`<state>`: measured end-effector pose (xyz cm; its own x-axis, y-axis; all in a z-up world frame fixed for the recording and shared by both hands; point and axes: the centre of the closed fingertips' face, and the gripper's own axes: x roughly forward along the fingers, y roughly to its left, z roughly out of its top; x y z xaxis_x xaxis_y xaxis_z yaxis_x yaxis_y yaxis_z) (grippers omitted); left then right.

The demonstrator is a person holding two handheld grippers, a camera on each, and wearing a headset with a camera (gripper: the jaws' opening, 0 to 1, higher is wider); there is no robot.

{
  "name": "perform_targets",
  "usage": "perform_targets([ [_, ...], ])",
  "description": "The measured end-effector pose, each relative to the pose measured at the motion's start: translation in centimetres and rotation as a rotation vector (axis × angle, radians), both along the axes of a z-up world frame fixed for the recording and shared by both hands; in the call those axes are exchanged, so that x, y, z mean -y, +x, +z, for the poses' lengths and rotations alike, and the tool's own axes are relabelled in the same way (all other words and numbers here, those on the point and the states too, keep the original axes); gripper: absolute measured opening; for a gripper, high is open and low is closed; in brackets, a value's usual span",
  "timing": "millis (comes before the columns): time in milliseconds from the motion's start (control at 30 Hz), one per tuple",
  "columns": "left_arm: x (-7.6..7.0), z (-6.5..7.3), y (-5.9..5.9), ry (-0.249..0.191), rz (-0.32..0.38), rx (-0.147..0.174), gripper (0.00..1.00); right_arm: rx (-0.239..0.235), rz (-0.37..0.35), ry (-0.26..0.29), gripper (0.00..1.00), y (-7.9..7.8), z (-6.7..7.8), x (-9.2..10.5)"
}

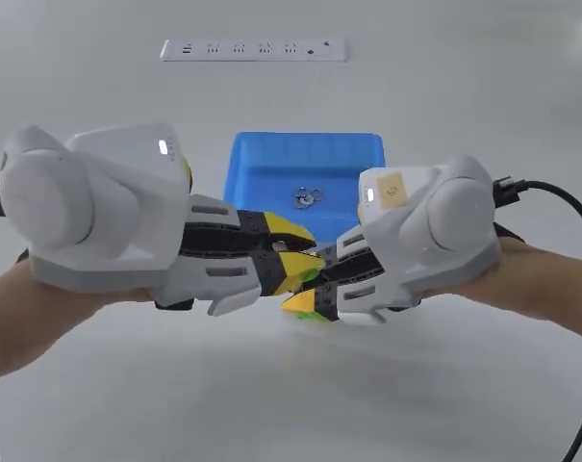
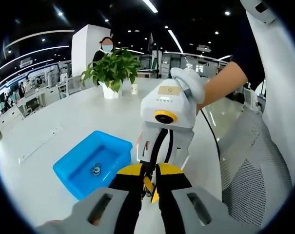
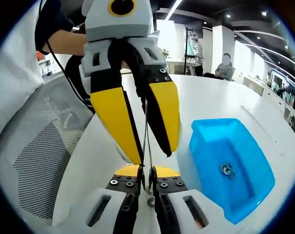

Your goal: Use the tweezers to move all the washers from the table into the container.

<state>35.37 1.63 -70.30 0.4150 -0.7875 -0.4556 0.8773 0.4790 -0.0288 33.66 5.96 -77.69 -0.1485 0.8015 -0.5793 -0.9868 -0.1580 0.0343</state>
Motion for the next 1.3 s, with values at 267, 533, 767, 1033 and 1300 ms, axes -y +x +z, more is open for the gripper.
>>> perform_targets([
  [267,-0.6,-0.4,0.0,0.006,0.008,-0.004,0.08,-0.009,-0.012,0.013,0.1,0.0,0.0,-0.1],
  [533,-0.1,-0.4,-0.4,0.007,-0.013,-0.007,0.07,-0.008,0.005,0.006,0.1,-0.4,-0.1,-0.2],
  [767,0.5,-0.5,-0.5,0.012,-0.017,-0.009,0.05,-0.003,0.015,-0.019,0.12,-0.4,-0.3,0.2],
  [1033,0.6,-0.6,-0.5,0.011,-0.025,-0.015,0.05,-0.012,0.015,-0.031,0.17,-0.7,-0.3,0.6],
  [1300,0.6,-0.7,-0.4,0.016,-0.03,-0.011,0.05,0.013,0.024,-0.026,0.11,-0.4,-0.1,0.5],
])
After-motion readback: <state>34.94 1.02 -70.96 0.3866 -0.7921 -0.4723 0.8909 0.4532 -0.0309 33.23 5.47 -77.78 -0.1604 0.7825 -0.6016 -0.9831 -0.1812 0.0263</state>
